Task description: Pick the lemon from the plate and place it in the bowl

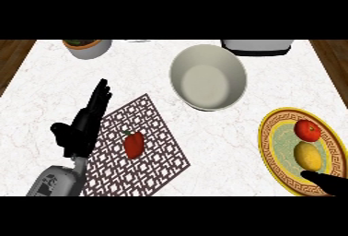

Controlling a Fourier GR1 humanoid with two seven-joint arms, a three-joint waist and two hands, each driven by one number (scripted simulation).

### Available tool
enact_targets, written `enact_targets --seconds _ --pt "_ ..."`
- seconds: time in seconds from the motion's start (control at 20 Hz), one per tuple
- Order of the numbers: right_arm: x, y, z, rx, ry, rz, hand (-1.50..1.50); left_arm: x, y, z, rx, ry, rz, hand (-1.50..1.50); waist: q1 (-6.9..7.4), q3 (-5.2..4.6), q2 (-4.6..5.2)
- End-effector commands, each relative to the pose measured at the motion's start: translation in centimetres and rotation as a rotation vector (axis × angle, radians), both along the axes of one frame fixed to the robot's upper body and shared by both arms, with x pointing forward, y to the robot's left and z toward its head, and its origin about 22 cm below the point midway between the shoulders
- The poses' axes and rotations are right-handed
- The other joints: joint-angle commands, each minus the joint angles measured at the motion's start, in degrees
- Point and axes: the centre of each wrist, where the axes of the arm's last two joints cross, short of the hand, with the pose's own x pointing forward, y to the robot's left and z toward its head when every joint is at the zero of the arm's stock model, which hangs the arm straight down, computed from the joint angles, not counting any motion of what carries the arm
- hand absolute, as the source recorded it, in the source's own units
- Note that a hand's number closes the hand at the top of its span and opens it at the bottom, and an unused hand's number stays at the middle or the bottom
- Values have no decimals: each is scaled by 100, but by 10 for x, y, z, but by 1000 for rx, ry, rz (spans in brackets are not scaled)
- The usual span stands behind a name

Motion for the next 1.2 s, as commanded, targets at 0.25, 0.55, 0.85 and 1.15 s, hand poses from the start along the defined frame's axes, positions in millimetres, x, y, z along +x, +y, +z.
enact_targets --seconds 0.25,0.55,0.85,1.15 --pt "6 0 -20 55 -7 26 -150 -13 -10 -9 -4 -1 2 0 -15 2 -8" --pt "-8 -7 -27 127 -90 62 -150 6 10 13 21 -1 10 0 -28 4 -9" --pt "-18 14 -18 172 -134 48 -150 -5 3 -6 5 -22 21 0 -27 1 -9" --pt "-5 -1 -68 223 -99 36 -150 -1 -5 -1 10 3 -2 0 -15 4 -4"
